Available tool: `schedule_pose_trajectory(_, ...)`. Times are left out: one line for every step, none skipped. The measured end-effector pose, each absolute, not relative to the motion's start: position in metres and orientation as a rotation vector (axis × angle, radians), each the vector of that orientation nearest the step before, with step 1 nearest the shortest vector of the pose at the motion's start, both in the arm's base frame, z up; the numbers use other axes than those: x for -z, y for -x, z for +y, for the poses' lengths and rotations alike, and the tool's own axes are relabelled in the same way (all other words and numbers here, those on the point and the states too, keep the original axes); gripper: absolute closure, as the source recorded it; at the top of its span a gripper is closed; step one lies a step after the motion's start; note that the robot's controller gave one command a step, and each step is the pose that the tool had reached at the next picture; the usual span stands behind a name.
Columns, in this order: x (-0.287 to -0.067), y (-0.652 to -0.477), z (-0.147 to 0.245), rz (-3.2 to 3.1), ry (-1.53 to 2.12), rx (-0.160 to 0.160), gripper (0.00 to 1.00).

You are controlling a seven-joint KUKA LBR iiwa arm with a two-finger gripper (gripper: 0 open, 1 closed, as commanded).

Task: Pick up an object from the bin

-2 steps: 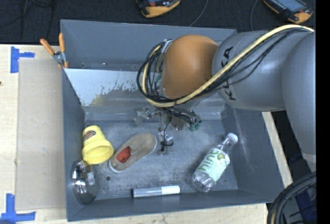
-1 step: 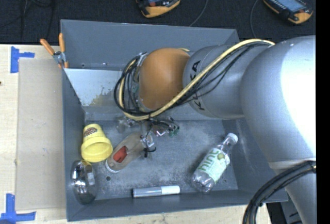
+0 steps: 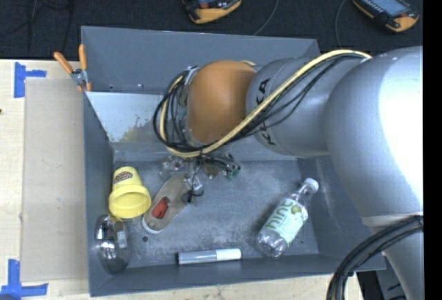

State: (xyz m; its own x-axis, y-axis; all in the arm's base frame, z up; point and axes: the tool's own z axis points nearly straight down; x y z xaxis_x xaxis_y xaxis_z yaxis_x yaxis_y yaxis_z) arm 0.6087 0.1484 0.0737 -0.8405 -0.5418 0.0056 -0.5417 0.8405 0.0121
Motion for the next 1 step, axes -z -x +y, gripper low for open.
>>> schedule_pose_trajectory(-0.0789,-0.5789,0.134,-2.852,-1.331,0.018,1.0)
